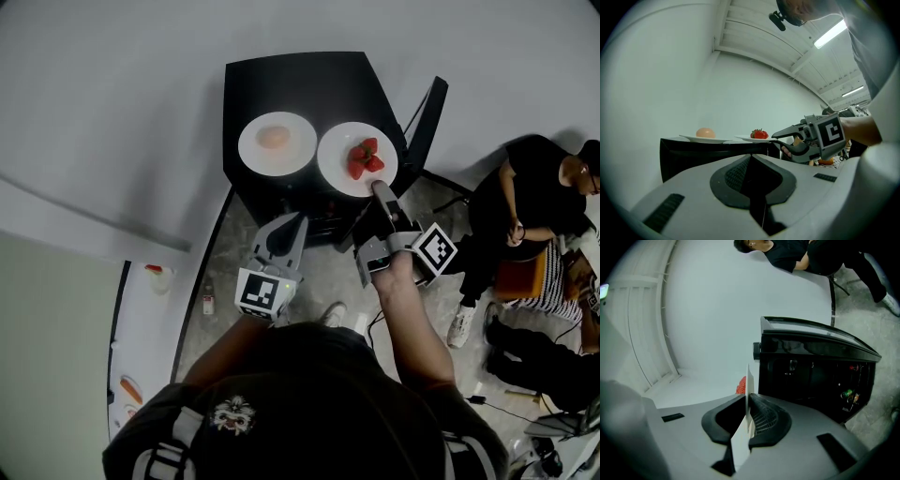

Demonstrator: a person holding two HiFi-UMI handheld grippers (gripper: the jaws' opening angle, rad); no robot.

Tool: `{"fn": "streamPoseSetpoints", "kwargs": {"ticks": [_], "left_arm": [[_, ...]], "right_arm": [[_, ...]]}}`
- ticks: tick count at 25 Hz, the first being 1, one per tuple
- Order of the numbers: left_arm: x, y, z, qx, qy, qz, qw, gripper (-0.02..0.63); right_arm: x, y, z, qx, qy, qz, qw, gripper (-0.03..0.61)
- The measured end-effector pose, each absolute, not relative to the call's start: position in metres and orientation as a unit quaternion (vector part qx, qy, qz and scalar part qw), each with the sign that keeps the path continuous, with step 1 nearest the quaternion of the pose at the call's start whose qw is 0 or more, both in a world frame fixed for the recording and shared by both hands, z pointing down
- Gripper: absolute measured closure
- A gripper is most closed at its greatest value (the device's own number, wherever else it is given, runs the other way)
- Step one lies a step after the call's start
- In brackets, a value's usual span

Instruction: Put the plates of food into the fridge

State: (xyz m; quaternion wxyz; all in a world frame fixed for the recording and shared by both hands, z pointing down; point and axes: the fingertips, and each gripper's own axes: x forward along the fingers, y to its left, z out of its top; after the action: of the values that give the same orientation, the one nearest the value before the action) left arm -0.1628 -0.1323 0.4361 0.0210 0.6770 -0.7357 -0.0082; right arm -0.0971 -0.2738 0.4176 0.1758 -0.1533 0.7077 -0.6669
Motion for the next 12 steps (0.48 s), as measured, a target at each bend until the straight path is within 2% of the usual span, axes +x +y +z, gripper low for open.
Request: {"fn": "streamPoseSetpoints", "kwargs": {"ticks": [6, 12], "left_arm": [[-0.165, -0.145, 0.450, 0.679, -0.733, -0.007, 0.029, 0.591], [-0.130, -0.103, 0.451, 0.679, -0.734, -0.004, 0.007, 0.591]], "right_arm": [[-0.082, -0.256, 0.419, -0.133, 0.696, -0.681, 0.184, 0.532], [-0.022, -0.197, 0.426, -0.123, 0.706, -0.668, 0.201, 0.532]]}}
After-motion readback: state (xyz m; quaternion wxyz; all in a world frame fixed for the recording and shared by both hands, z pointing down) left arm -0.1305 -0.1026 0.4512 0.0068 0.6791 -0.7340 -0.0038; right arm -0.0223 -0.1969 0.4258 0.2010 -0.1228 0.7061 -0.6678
